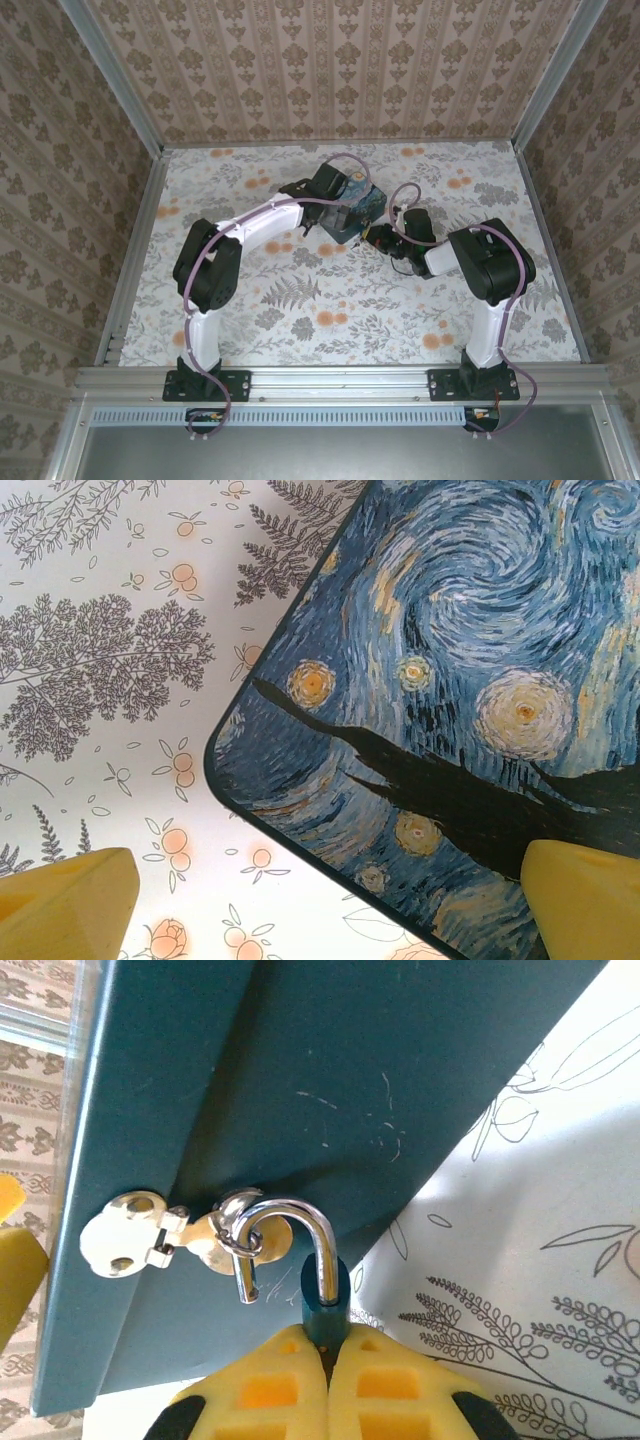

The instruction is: Unlock a padlock with a key

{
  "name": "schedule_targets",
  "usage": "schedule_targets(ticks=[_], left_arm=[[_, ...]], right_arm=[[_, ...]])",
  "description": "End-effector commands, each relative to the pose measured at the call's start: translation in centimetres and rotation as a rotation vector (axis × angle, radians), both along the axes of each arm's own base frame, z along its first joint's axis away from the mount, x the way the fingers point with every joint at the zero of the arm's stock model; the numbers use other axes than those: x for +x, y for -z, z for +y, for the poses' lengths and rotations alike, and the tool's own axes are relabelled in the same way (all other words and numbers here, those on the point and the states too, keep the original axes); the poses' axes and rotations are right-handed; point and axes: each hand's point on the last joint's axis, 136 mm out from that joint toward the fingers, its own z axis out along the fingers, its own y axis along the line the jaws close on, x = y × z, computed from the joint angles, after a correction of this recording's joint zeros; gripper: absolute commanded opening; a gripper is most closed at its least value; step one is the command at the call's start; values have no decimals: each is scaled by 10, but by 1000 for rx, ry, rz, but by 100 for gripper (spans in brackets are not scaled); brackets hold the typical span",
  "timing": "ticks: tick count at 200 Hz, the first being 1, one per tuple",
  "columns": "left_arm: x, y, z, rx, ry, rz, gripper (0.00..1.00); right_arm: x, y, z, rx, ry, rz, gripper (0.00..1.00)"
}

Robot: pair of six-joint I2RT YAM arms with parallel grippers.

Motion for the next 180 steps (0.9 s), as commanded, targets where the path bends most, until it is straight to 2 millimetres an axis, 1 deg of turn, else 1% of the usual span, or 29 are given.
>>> schedule_targets(ticks=[1,36,101,142,180], left_arm=[[-16,41,20,150,19,87,100],[-19,48,21,160,22,101,100],[-23,61,22,168,26,126,100],[-25,65,23,169,24,133,100],[-25,65,22,168,24,134,100]], right_arm=[[11,-1,-6,34,41,-2,0],[21,-3,-9,64,67,-1,0],[41,-9,-23,104,126,-7,0],[49,-9,-28,110,132,-1,0],[52,-9,-38,105,140,7,0]])
